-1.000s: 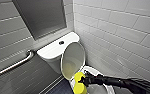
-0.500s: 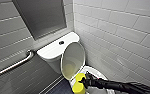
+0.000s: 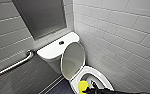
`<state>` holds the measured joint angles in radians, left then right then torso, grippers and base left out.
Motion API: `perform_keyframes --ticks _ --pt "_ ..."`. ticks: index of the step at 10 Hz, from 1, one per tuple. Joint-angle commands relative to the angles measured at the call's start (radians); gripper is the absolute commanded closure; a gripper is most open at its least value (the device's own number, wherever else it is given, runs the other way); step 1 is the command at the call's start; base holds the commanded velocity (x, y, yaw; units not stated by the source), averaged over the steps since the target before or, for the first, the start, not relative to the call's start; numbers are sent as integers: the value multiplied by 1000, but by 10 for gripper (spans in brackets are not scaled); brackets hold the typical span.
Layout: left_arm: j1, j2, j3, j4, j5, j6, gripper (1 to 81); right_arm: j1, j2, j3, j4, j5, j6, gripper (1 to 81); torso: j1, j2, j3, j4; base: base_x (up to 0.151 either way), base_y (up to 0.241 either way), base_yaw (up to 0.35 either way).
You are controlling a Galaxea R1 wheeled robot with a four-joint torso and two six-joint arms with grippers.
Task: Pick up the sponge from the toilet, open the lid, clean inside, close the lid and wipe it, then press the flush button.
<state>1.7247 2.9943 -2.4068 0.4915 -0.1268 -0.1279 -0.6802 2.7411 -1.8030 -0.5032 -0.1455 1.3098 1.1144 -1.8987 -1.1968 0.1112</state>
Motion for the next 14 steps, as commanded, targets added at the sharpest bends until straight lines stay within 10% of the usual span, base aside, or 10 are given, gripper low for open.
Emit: perform_keyframes --ticks 1,14 --pt "37 -1 18 12 72 5 10 37 -110 142 -48 -83 6 811 0 0 0 0 0 0 0" --pt "-29 -165 232 10 76 2 10 -189 -637 393 -87 -68 3 811 0 0 0 0 0 0 0"
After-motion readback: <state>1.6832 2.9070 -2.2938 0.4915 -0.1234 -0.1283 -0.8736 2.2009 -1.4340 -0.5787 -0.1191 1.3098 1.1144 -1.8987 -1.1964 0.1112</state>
